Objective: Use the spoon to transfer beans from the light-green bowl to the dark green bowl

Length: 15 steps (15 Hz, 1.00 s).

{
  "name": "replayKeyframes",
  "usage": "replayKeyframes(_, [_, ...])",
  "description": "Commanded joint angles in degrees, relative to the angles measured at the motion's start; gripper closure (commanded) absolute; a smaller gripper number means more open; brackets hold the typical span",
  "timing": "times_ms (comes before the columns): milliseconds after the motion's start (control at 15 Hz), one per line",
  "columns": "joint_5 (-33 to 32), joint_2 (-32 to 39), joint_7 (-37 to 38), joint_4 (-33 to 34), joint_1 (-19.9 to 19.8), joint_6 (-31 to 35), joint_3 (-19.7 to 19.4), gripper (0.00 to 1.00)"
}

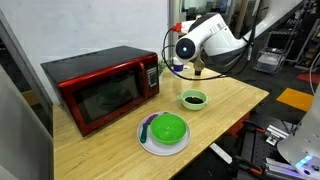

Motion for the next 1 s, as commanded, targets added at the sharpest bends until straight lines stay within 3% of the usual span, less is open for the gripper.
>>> replayKeyframes(0, [-2.57, 3.36, 0.45, 0.13, 0.72, -2.62, 0.77, 0.94])
replayKeyframes(600, [-7.22, 10.15, 1.63, -0.70, 2.46, -5.91, 2.46, 0.94])
replayKeyframes(933, [-6.37, 12.61, 4.49, -0.57, 4.49, -7.82, 4.56, 0.94])
